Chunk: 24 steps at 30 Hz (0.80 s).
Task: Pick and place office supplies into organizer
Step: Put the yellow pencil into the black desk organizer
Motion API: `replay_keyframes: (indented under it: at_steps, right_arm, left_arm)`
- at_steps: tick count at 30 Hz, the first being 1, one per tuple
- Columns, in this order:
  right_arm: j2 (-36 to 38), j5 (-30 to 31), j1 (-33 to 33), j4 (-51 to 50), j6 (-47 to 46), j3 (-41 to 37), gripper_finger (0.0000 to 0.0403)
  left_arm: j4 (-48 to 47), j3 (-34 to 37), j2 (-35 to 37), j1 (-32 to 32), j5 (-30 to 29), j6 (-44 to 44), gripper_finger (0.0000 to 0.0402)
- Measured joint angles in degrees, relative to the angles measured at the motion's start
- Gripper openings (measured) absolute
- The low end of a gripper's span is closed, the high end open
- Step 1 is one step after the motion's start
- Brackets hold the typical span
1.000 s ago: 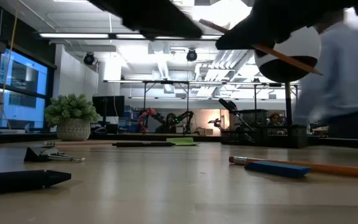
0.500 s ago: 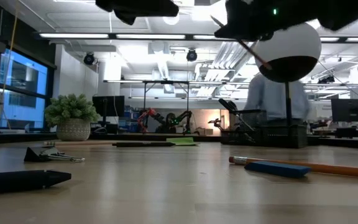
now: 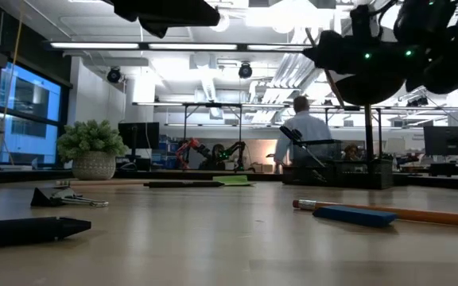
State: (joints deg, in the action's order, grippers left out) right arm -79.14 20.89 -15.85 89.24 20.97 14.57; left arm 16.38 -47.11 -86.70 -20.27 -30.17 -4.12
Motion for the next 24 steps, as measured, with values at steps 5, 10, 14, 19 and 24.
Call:
replay_keyframes:
  at_steps: [5, 10, 14, 19, 24]
  right_arm:
    - [-0.1, -3.2, -5.1, -1.3, 1.3, 2.1, 0.0019]
    - [-0.1, -9.0, -10.6, -10.5, -1.0, 4.9, 0.0006]
    - [-1.5, -11.0, -13.9, -14.5, -3.0, 6.7, 0.0015]
    - [-4.7, -14.0, -16.9, -14.4, -4.3, 7.7, 0.0014]
    - [-9.9, -16.6, -19.0, -14.4, -5.9, 9.7, 0.0009]
  left_arm:
    - [-0.2, 0.0, 0.0, 0.0, 0.0, -0.7, 0.0]
    - [0.4, 0.0, 0.0, 1.5, 1.9, -4.0, 0.0]
    - [2.5, 0.5, 0.0, 7.2, 13.7, -6.0, 0.0]
    - [15.7, 6.8, 0.2, 16.2, 28.7, -7.7, 0.0]
    - [23.0, 10.5, 1.1, 25.4, 42.5, -7.3, 0.0]
